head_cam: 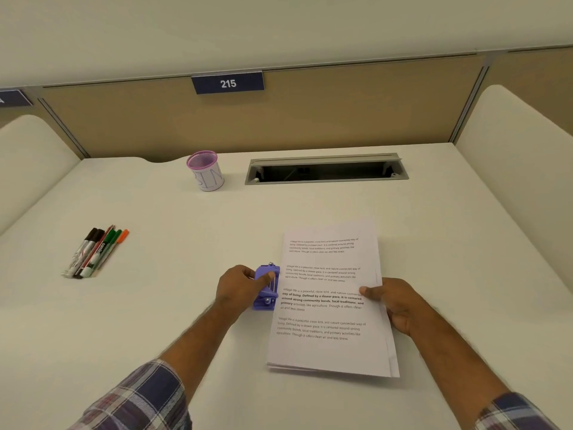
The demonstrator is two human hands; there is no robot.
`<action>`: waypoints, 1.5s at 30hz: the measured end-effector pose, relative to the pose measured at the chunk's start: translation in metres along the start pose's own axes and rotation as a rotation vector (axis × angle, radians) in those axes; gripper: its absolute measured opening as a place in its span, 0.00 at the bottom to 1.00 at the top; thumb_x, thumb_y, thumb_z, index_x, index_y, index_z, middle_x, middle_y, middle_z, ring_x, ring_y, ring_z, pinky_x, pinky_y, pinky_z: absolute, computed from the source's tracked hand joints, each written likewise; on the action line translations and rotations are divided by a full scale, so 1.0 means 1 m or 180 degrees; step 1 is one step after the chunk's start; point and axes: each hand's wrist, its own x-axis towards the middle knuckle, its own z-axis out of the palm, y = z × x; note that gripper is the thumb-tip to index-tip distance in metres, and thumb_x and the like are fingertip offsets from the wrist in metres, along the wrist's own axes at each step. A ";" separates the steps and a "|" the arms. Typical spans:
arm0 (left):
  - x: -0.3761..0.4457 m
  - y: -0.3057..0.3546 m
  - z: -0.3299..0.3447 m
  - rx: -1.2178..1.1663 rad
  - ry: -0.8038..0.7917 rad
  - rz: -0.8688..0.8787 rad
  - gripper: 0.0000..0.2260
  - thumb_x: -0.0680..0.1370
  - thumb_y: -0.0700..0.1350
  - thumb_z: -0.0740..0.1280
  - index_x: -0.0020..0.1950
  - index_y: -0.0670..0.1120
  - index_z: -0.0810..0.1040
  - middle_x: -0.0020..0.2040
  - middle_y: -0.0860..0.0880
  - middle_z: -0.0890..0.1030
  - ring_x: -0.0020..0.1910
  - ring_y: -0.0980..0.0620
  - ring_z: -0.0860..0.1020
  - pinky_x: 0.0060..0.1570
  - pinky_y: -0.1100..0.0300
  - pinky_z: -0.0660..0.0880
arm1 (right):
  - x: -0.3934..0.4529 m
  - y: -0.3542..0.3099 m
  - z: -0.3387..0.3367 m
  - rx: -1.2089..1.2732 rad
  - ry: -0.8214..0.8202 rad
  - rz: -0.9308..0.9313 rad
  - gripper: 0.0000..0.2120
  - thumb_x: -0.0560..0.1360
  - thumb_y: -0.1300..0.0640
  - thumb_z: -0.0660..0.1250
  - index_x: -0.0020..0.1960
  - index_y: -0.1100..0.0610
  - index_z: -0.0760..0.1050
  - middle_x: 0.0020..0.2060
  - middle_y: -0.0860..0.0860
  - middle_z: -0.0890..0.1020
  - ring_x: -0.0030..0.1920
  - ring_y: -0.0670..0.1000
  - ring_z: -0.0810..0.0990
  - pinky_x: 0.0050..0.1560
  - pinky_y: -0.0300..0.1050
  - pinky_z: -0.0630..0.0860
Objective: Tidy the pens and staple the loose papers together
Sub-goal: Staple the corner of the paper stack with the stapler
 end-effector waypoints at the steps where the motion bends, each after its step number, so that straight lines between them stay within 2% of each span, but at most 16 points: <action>1: 0.000 -0.001 0.000 -0.0004 -0.0005 -0.0013 0.18 0.72 0.57 0.75 0.36 0.45 0.73 0.34 0.50 0.76 0.33 0.51 0.72 0.34 0.60 0.68 | 0.000 0.000 0.000 -0.0069 0.0016 -0.0028 0.05 0.72 0.70 0.69 0.47 0.64 0.80 0.47 0.62 0.84 0.47 0.63 0.83 0.51 0.58 0.80; 4: 0.002 -0.002 0.000 -0.0032 -0.0021 -0.0055 0.19 0.71 0.58 0.75 0.36 0.45 0.73 0.33 0.49 0.75 0.32 0.51 0.71 0.34 0.59 0.68 | 0.001 0.000 0.003 -0.0230 0.0100 -0.0134 0.05 0.72 0.70 0.70 0.43 0.61 0.80 0.43 0.59 0.84 0.41 0.59 0.84 0.43 0.51 0.81; 6: 0.003 -0.002 0.000 -0.0033 -0.0030 -0.0059 0.19 0.71 0.58 0.75 0.36 0.45 0.74 0.34 0.49 0.76 0.33 0.51 0.71 0.35 0.59 0.68 | 0.000 0.000 0.005 -0.0215 0.0123 -0.0175 0.06 0.72 0.70 0.70 0.43 0.61 0.80 0.42 0.58 0.84 0.40 0.59 0.84 0.42 0.50 0.81; 15: 0.006 -0.003 0.000 0.0007 -0.0085 -0.0045 0.20 0.70 0.59 0.75 0.38 0.44 0.76 0.34 0.49 0.77 0.33 0.52 0.73 0.34 0.60 0.70 | -0.004 0.005 0.022 -0.0185 0.0055 -0.0157 0.05 0.72 0.69 0.71 0.45 0.62 0.80 0.43 0.59 0.85 0.45 0.61 0.84 0.51 0.56 0.81; 20: 0.009 -0.004 0.001 -0.0014 -0.0165 -0.0032 0.19 0.70 0.60 0.76 0.38 0.44 0.78 0.35 0.48 0.78 0.34 0.51 0.74 0.37 0.57 0.71 | -0.002 0.000 0.027 -0.0206 0.0039 -0.0214 0.06 0.72 0.70 0.70 0.43 0.61 0.79 0.41 0.57 0.84 0.40 0.58 0.84 0.41 0.49 0.81; 25: 0.012 -0.003 0.000 0.0037 -0.0246 -0.0047 0.19 0.70 0.59 0.75 0.35 0.45 0.76 0.34 0.48 0.78 0.34 0.50 0.74 0.38 0.55 0.73 | -0.003 0.000 0.026 -0.0247 0.0029 -0.0221 0.06 0.72 0.69 0.71 0.42 0.59 0.79 0.40 0.56 0.84 0.39 0.56 0.84 0.37 0.45 0.81; 27: 0.014 0.000 0.000 0.0069 -0.0210 -0.0078 0.22 0.71 0.63 0.72 0.34 0.46 0.74 0.32 0.49 0.77 0.32 0.50 0.74 0.38 0.55 0.74 | -0.004 0.000 0.026 -0.0250 0.0007 -0.0229 0.06 0.72 0.69 0.71 0.42 0.59 0.79 0.40 0.56 0.84 0.39 0.55 0.84 0.36 0.44 0.81; 29: 0.014 0.008 -0.001 0.0282 -0.0082 -0.0054 0.26 0.74 0.67 0.65 0.31 0.47 0.68 0.29 0.49 0.72 0.29 0.49 0.70 0.34 0.56 0.69 | -0.005 -0.001 0.027 -0.0279 -0.0016 -0.0234 0.06 0.72 0.69 0.71 0.42 0.60 0.79 0.40 0.55 0.84 0.39 0.55 0.84 0.35 0.44 0.81; 31: 0.019 0.019 0.000 0.0467 0.0155 0.0025 0.28 0.78 0.68 0.57 0.29 0.48 0.62 0.26 0.50 0.68 0.27 0.49 0.67 0.32 0.57 0.65 | -0.006 -0.002 0.027 -0.0301 -0.0032 -0.0231 0.06 0.72 0.69 0.70 0.43 0.60 0.80 0.40 0.55 0.84 0.39 0.55 0.84 0.35 0.44 0.81; 32: 0.023 0.023 0.000 0.0479 0.0285 0.0053 0.28 0.78 0.67 0.55 0.29 0.47 0.62 0.26 0.50 0.67 0.27 0.48 0.67 0.32 0.56 0.65 | -0.006 -0.002 0.027 -0.0301 -0.0034 -0.0229 0.05 0.73 0.69 0.70 0.44 0.60 0.80 0.40 0.55 0.84 0.39 0.55 0.84 0.36 0.44 0.81; 34: 0.033 0.030 0.001 0.0434 0.0418 -0.0006 0.31 0.77 0.69 0.52 0.33 0.44 0.72 0.31 0.46 0.75 0.34 0.45 0.75 0.37 0.54 0.71 | -0.005 -0.002 0.027 -0.0304 -0.0029 -0.0217 0.05 0.73 0.69 0.70 0.45 0.61 0.80 0.41 0.56 0.84 0.40 0.56 0.84 0.39 0.46 0.81; 35: 0.039 0.031 0.004 0.0455 0.0473 -0.0086 0.34 0.75 0.71 0.50 0.42 0.42 0.78 0.39 0.44 0.80 0.42 0.42 0.79 0.43 0.51 0.74 | -0.004 -0.001 0.026 -0.0310 -0.0020 -0.0208 0.05 0.72 0.69 0.70 0.45 0.61 0.80 0.41 0.56 0.84 0.40 0.56 0.84 0.39 0.46 0.81; 36: 0.043 0.032 0.008 0.0524 0.0507 -0.0172 0.36 0.74 0.72 0.49 0.51 0.43 0.80 0.48 0.43 0.82 0.50 0.41 0.79 0.50 0.48 0.75 | -0.004 -0.001 0.026 -0.0315 -0.0014 -0.0201 0.05 0.72 0.69 0.71 0.44 0.61 0.80 0.41 0.56 0.84 0.39 0.56 0.84 0.39 0.46 0.81; 38: 0.044 0.033 0.019 0.0757 0.0551 -0.0240 0.34 0.76 0.71 0.49 0.60 0.45 0.78 0.59 0.43 0.78 0.61 0.40 0.73 0.59 0.46 0.70 | -0.002 -0.001 0.027 -0.0331 0.0001 -0.0198 0.05 0.72 0.68 0.71 0.44 0.61 0.80 0.42 0.57 0.85 0.39 0.56 0.84 0.39 0.46 0.81; 41: 0.040 0.031 0.030 0.0958 0.0565 -0.0078 0.29 0.78 0.68 0.51 0.63 0.48 0.74 0.63 0.45 0.73 0.64 0.42 0.68 0.62 0.45 0.64 | -0.001 0.000 0.028 -0.0353 0.0015 -0.0211 0.05 0.72 0.68 0.71 0.44 0.60 0.80 0.42 0.57 0.84 0.39 0.55 0.84 0.38 0.45 0.81; 45: 0.041 0.023 0.035 0.1074 0.0695 0.0080 0.26 0.78 0.68 0.51 0.60 0.50 0.74 0.60 0.47 0.73 0.61 0.44 0.68 0.60 0.46 0.63 | 0.000 0.000 0.027 -0.0303 0.0014 -0.0190 0.05 0.72 0.68 0.71 0.44 0.60 0.80 0.40 0.54 0.85 0.38 0.54 0.84 0.37 0.44 0.81</action>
